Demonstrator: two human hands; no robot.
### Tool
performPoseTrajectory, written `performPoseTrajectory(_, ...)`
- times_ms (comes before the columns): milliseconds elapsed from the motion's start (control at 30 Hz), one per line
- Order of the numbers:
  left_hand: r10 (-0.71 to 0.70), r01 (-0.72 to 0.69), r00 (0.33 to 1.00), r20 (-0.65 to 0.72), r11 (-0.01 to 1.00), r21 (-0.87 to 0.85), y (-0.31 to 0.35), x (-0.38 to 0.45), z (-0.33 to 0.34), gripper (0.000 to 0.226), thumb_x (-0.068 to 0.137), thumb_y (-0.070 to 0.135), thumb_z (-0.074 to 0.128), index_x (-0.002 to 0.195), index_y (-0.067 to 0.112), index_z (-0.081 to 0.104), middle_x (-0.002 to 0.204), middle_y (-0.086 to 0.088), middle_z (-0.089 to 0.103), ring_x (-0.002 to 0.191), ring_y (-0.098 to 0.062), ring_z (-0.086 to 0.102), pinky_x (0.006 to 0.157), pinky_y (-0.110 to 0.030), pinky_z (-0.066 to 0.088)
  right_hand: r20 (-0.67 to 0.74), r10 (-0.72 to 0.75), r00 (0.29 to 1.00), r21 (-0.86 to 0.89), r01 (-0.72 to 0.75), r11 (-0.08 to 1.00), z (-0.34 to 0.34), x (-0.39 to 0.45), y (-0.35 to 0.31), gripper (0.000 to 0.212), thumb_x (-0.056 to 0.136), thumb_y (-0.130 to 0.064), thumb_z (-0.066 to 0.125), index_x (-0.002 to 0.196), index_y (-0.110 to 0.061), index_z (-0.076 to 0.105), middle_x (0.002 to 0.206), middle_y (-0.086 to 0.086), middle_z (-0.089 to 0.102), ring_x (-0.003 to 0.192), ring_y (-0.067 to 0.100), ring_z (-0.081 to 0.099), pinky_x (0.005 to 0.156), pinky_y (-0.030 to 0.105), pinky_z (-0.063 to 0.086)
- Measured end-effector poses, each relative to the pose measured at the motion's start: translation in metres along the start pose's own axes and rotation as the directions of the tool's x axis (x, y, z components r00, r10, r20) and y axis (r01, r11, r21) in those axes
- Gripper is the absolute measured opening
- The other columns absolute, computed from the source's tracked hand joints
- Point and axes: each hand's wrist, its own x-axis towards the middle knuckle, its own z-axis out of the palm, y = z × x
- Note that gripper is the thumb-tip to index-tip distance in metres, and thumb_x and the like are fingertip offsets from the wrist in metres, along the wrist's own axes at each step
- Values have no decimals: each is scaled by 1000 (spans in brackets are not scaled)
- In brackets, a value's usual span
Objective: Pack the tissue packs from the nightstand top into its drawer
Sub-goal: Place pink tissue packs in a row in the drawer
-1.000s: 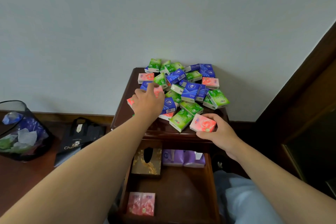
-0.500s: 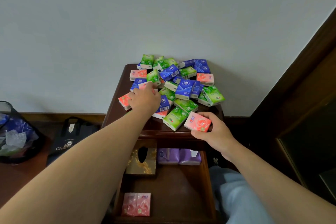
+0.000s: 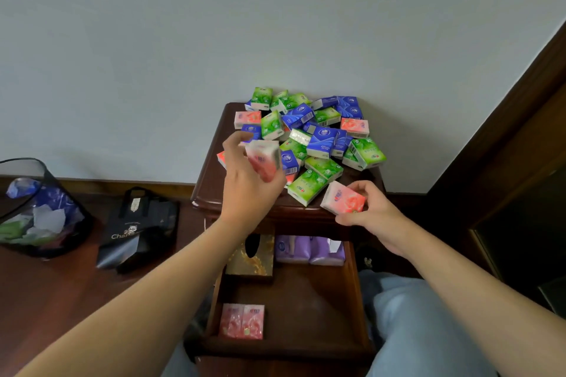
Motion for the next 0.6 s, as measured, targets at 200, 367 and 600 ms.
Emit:
performPoseTrajectory(200,-199,190,975,100,977,95,-37,-90,-35,59,74,24,79,120,42,47,117,8,44,107,5,50,82,-6,42,377,151,914,-115,-116,987,51,-54,47,76,61,-28,101,120,-42,55,95,3,75,83,22,75,68,41,62)
performPoseTrajectory(367,-544,533,803,244,838,112,-87,-150,-53,56,79,11,84,111,41,49,101,-1,66,76,-7,68,64,-26,58,262,282,923,-278,-208,938,109,-81,111,44,81,-42,88,113,-36,59,96,0,76,80,11,75,65,35,61)
performPoseTrajectory(600,-721,711,621,306,683,168,-125,-175,-63,67,75,0,85,121,33,49,104,-7,67,82,-15,70,60,-24,57,107,316,942,-410,-248,878,138,-57,148,33,94,-24,76,120,-26,54,107,2,71,95,21,69,75,37,58)
